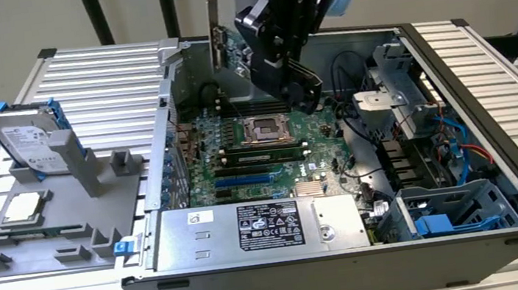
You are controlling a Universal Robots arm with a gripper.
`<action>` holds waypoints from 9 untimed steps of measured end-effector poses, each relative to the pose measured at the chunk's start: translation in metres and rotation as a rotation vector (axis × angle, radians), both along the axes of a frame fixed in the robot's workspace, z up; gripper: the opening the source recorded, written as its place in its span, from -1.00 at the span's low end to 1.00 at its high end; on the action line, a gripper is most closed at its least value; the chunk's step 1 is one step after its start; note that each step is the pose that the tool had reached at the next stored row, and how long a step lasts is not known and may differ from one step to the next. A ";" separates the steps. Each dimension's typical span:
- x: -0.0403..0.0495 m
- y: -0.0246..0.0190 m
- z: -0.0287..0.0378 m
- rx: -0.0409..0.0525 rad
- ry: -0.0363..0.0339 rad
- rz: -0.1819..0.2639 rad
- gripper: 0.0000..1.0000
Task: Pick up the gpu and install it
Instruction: 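Insert the gpu into the slot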
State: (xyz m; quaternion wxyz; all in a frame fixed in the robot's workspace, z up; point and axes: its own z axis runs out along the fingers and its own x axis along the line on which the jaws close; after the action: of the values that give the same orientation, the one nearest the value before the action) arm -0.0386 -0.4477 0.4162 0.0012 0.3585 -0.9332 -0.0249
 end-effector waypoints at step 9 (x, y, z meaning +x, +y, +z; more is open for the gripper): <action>0.0001 0.0000 0.0000 0.0000 0.0000 0.100 -1.00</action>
State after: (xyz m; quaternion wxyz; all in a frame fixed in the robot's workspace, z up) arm -0.0385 -0.4477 0.4161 0.0024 0.4046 -0.9142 -0.0248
